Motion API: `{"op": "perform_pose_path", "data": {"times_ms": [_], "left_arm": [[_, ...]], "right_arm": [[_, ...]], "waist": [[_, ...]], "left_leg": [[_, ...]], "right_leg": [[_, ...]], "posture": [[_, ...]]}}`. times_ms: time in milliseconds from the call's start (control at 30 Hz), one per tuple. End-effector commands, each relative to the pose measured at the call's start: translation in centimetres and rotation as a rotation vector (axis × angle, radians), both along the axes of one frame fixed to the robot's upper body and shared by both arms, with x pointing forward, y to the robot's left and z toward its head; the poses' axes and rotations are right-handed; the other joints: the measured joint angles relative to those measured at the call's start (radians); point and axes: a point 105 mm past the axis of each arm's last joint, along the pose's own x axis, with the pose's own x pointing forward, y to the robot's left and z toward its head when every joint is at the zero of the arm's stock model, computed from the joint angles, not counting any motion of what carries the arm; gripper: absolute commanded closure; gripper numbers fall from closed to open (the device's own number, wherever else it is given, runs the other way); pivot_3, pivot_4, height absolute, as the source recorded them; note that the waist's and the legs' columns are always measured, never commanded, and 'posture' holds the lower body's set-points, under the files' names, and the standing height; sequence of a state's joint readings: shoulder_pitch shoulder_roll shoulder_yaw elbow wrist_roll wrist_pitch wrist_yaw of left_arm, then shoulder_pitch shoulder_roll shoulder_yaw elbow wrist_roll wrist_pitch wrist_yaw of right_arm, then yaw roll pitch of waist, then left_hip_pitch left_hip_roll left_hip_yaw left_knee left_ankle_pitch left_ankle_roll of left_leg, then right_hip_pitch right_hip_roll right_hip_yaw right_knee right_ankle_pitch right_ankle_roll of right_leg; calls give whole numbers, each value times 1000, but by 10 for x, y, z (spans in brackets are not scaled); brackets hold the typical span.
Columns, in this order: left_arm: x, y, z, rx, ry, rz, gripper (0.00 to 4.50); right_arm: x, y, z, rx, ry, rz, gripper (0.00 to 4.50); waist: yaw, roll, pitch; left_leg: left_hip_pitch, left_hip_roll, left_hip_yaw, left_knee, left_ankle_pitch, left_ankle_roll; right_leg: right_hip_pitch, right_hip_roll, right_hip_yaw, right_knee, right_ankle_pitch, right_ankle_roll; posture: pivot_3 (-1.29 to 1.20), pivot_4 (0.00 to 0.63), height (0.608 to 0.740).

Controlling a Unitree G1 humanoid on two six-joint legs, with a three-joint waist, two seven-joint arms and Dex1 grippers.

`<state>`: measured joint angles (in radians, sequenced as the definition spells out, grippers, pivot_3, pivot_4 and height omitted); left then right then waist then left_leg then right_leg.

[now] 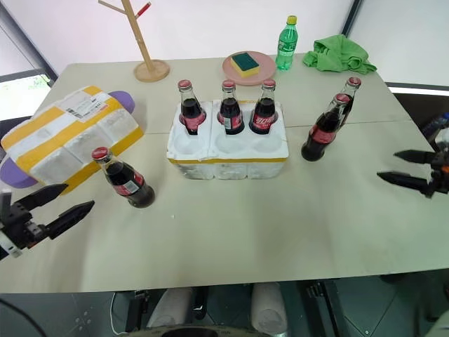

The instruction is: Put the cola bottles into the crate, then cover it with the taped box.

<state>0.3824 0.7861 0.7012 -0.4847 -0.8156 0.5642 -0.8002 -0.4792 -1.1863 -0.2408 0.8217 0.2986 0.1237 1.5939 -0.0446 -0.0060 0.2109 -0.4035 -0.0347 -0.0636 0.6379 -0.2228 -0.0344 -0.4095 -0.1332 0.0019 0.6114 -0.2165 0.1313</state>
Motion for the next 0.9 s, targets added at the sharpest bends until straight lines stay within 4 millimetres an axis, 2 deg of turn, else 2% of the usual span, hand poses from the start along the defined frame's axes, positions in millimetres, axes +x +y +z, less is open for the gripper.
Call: {"op": "perform_pose_path", "data": {"times_ms": [33,300,400,533,900], "left_arm": [[3,-5,1,24,9,-59,12],[15,-16,-1,43,6,-140,12],[20,-19,-2,48,-1,-149,12],[28,-25,-4,44,-16,-162,12],[53,-40,-11,59,-64,-188,12]], "right_arm": [[-11,39,27,30,-23,181,62],[-41,137,57,190,-40,506,62],[-47,160,63,239,-48,577,62],[-46,176,64,263,-49,623,62],[-34,189,69,274,-56,680,62]], "waist": [[-1,1,0],[4,1,-1],[11,-1,-2],[29,-1,-2],[34,-2,-3]], "left_leg": [[1,0,0,0,0,0],[6,2,3,1,0,0],[3,5,3,1,0,0],[-4,4,4,3,0,0],[-6,7,4,8,-1,0]], "right_leg": [[0,0,1,1,0,0],[1,1,4,4,-3,4],[0,2,4,2,-2,3],[-6,2,4,2,0,-1],[-7,6,4,2,2,-3]], "posture": [[0,150,740],[0,150,740],[0,150,740],[0,150,740],[0,150,740]]}}
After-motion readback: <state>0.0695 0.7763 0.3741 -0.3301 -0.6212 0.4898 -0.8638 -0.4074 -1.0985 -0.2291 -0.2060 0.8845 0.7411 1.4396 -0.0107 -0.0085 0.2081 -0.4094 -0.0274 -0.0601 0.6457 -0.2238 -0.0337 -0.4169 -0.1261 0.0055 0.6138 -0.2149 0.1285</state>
